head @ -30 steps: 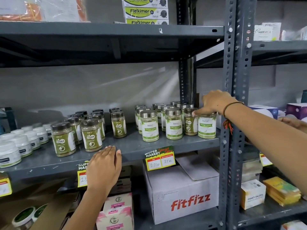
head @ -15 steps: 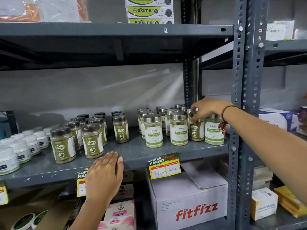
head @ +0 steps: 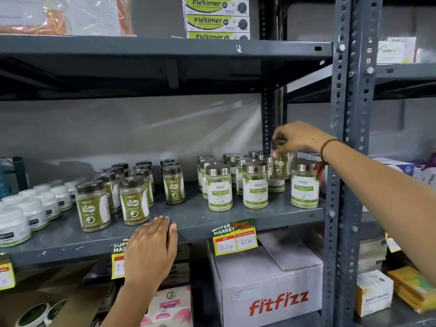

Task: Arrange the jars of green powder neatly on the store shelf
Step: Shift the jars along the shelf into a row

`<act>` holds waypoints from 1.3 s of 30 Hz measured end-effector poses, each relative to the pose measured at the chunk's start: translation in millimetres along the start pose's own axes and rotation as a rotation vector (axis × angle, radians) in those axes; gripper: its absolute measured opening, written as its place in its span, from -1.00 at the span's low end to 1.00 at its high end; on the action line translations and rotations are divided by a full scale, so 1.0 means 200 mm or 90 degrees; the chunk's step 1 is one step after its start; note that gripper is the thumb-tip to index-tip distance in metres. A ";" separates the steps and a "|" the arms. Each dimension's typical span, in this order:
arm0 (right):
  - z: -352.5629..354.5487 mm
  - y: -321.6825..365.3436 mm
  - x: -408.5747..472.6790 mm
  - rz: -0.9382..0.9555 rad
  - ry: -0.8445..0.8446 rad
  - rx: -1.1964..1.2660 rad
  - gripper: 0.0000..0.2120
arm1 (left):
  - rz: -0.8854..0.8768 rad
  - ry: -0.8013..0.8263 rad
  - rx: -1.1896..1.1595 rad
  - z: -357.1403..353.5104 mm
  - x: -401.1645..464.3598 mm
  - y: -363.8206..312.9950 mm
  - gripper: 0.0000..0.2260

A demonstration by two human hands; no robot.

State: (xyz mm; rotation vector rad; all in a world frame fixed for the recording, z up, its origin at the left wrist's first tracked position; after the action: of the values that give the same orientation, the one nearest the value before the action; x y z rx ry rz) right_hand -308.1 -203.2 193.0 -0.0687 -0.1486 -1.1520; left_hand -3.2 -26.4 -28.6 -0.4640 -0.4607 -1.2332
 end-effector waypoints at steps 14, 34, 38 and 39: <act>0.24 0.49 -0.12 0.254 -0.145 0.166 -0.47 | 0.013 0.009 -0.001 0.00 0.00 0.00 -0.57; -0.23 1.09 0.10 0.406 0.216 0.236 -0.48 | -0.007 -0.032 -0.002 -0.03 0.01 0.01 -0.63; -0.25 1.12 0.13 0.404 0.236 0.229 -0.48 | -0.013 -0.036 -0.002 -0.03 0.02 0.02 -0.63; -0.25 1.12 0.13 0.404 0.239 0.224 -0.48 | -0.014 -0.037 -0.002 -0.03 0.02 0.02 -0.62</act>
State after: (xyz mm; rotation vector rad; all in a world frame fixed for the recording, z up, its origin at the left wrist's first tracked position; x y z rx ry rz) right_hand -88.0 -142.6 153.0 0.3868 0.0103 -0.4780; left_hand 1.2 -32.0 -32.5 -0.5001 -0.5144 -1.2444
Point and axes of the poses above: each hand's wrist, its own x-axis towards the middle knuckle, its own z-axis out of the back of the hand, y = z × x, the point moved 1 cm from there along x, towards the middle knuckle, and after that the axes turned 14 degrees about y, right-handed, at the moved point
